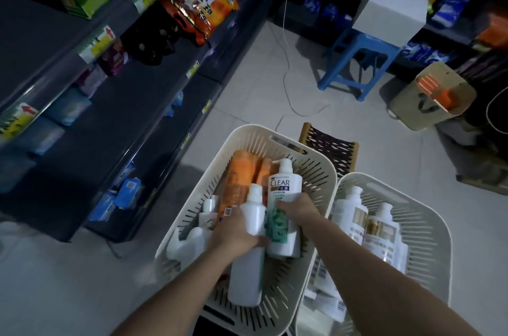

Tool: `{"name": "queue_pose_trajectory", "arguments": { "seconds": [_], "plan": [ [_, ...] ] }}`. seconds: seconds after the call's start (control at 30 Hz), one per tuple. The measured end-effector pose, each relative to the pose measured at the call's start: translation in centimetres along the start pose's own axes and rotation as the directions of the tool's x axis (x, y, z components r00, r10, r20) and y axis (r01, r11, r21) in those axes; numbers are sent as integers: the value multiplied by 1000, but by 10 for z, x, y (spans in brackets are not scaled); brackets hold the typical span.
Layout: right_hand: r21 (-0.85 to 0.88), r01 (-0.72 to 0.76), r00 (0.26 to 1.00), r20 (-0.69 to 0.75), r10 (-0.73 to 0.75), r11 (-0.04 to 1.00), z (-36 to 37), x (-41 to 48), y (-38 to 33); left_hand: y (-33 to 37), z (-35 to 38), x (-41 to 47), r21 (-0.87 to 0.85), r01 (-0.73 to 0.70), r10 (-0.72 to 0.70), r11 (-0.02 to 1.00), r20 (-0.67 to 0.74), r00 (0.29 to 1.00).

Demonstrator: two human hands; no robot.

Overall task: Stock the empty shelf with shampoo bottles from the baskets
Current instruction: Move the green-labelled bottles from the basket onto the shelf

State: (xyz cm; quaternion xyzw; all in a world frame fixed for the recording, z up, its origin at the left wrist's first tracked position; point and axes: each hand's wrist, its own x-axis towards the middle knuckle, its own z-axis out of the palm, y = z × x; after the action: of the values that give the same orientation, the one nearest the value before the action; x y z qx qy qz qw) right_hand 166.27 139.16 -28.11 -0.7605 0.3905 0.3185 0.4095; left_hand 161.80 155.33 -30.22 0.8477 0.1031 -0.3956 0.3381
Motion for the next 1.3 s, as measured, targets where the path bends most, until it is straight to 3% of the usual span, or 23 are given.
{"name": "queue_pose_trajectory", "arguments": {
  "seconds": [0.13,0.3,0.67,0.8,1.03,1.3],
  "plan": [
    [130,-48,999,-8,50,990,5,13,3,1,-7,4,-72,28,-26,997,27,999],
    [204,-41,999,-13,45,978,10,21,4,-5,-17,4,-303,63,-48,951,55,997],
    [384,96,971,166,-171,918,-5,-11,10,-10,-44,-43,-671,62,-61,739,26,998],
    [407,175,897,309,-315,897,-24,-40,7,-16,-43,-77,-796,-4,-73,605,-61,996],
    [414,264,732,501,-461,871,-39,-94,-2,-17,-26,-140,-962,-238,-67,136,-248,966],
    [339,414,564,633,-531,845,-18,-152,-4,-38,-12,-212,-948,-315,-178,-38,-304,936]
  ]
}}
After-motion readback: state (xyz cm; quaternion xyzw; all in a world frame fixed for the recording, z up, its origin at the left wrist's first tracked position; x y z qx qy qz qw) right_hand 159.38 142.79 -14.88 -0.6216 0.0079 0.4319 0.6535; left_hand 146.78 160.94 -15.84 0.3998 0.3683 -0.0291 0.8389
